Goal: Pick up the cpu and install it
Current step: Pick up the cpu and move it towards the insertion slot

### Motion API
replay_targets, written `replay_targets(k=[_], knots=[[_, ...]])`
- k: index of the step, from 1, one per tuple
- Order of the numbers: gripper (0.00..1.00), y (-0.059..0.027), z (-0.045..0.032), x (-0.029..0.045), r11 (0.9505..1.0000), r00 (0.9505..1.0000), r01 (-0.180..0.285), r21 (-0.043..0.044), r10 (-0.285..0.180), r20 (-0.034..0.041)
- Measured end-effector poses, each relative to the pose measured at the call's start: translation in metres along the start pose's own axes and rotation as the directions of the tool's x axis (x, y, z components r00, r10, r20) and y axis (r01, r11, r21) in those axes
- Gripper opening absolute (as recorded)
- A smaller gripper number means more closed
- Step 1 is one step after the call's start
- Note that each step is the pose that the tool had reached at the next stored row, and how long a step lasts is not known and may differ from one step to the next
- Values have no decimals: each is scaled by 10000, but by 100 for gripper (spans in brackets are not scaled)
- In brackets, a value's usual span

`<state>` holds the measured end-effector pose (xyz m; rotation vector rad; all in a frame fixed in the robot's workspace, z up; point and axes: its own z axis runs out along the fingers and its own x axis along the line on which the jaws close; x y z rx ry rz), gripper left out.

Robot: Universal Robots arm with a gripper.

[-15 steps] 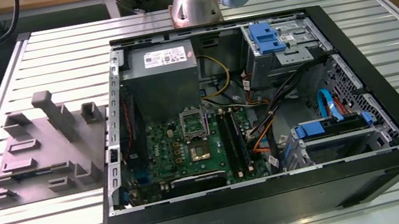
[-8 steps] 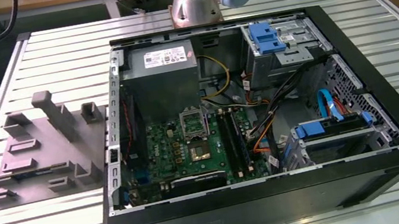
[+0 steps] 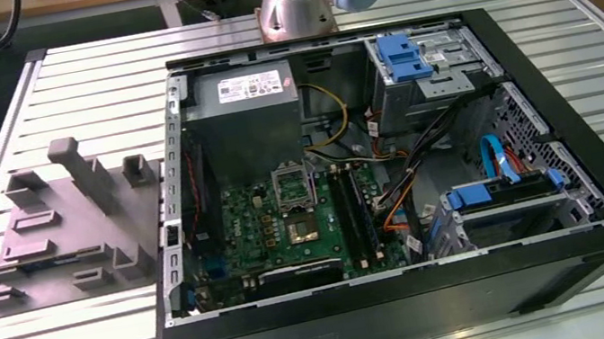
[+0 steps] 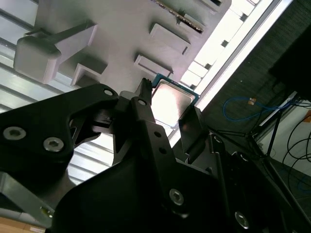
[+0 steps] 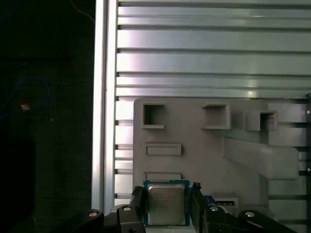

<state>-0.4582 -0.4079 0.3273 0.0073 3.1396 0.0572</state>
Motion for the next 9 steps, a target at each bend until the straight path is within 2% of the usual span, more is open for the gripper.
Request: replay_targets(k=[9], knots=[[47, 3, -97, 0, 10000, 10000, 0, 0, 0, 0]])
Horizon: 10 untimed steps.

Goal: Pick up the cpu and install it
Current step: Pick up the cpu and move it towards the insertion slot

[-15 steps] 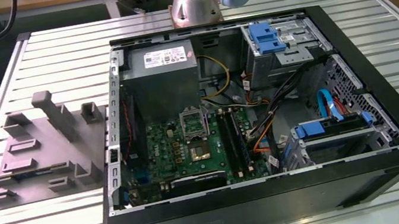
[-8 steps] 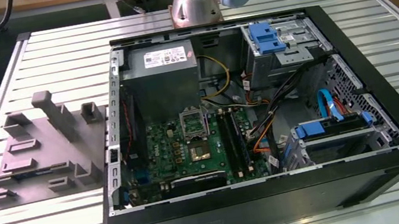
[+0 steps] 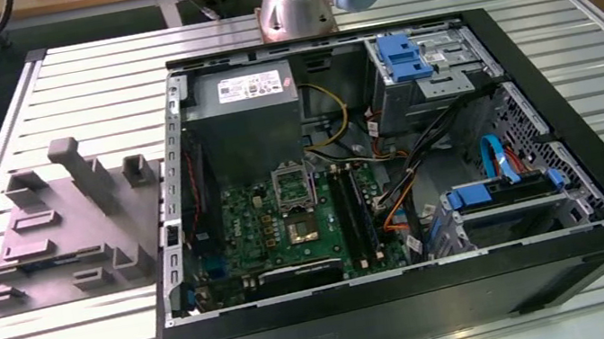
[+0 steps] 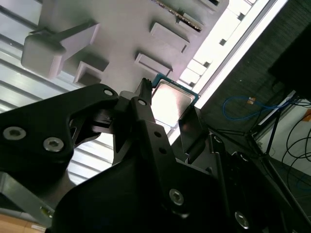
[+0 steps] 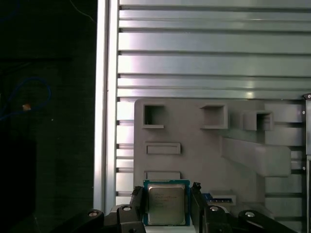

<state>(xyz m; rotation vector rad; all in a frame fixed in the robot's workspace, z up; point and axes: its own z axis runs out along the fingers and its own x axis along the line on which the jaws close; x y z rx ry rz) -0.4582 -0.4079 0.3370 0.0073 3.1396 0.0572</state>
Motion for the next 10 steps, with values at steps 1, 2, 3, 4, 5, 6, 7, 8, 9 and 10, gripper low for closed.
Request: replay_targets(k=[1, 2, 3, 4, 5, 6, 7, 8, 9, 10], knots=[[47, 0, -9, 0, 10000, 10000, 0, 0, 0, 0], [47, 1, -20, 0, 10000, 10000, 0, 0, 0, 0], [47, 1, -31, 0, 10000, 10000, 0, 0, 0, 0], [47, 1, -40, 0, 10000, 10000, 0, 0, 0, 0], [47, 2, -53, 0, 10000, 10000, 0, 0, 0, 0], [47, 3, -63, 0, 10000, 10000, 0, 0, 0, 0], [47, 3, -73, 0, 10000, 10000, 0, 0, 0, 0], [47, 3, -84, 0, 10000, 10000, 1, 0, -1, 0], [47, 4, -95, 0, 10000, 10000, 1, 0, -1, -1], [47, 4, -104, 0, 10000, 10000, 1, 0, -1, 0]])
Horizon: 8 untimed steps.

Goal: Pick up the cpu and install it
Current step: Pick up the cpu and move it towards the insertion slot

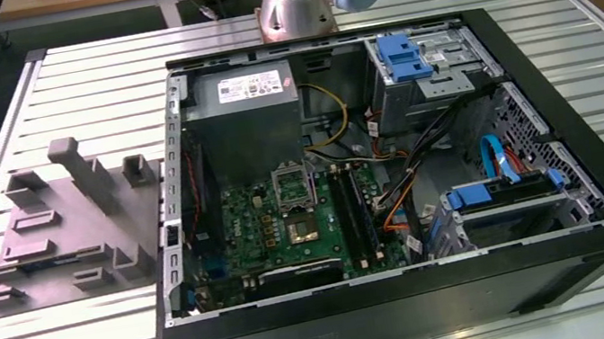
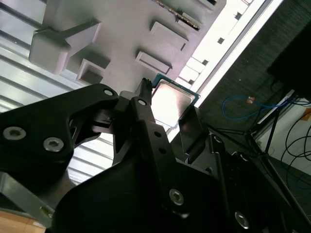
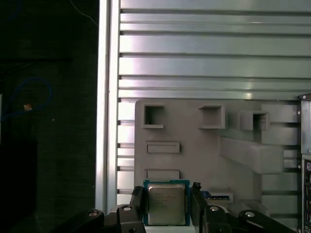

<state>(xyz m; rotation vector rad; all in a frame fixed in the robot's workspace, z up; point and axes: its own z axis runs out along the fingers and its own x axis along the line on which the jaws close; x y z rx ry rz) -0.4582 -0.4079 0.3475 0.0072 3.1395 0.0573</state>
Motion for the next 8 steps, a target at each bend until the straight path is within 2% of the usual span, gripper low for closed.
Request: replay_targets(k=[8], knots=[[47, 4, -113, 0, 10000, 10000, 0, 0, 0, -1]])
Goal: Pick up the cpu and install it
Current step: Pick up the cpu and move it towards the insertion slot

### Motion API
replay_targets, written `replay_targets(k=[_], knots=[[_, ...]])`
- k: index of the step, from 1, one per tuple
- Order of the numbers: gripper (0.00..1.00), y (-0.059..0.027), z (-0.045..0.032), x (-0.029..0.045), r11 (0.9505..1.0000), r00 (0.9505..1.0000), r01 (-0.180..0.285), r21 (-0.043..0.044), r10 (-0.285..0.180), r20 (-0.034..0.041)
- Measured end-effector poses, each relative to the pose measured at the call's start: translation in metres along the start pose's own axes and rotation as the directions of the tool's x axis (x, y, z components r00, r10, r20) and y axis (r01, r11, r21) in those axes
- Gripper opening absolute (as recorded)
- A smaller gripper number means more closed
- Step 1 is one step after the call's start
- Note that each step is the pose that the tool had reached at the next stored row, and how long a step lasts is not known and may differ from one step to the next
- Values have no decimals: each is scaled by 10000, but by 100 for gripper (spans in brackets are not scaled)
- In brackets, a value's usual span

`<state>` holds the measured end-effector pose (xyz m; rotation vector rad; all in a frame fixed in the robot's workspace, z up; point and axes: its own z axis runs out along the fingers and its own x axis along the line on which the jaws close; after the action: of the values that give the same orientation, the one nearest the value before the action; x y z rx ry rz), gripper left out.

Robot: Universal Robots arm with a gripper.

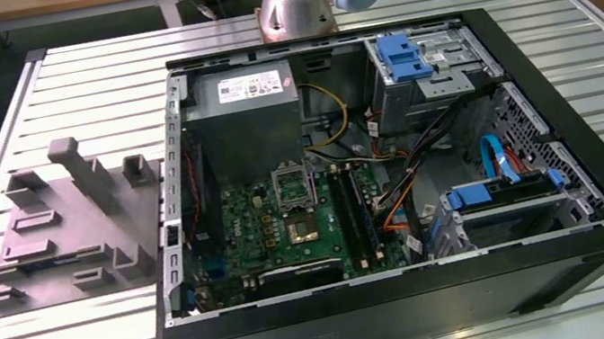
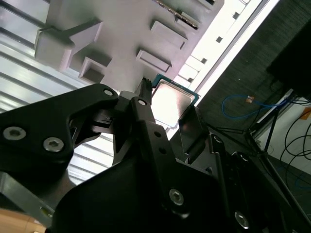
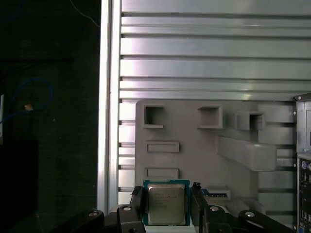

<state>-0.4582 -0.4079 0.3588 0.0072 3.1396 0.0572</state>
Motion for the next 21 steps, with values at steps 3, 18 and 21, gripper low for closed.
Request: replay_targets(k=[3, 18, 21], knots=[[47, 2, -52, 0, 10000, 10000, 0, 0, 0, 0], [47, 12, -272, 4, 10000, 9999, 6, -1, -6, 169], [47, 12, -272, 4, 10000, 9999, 5, -2, -5, 172]])
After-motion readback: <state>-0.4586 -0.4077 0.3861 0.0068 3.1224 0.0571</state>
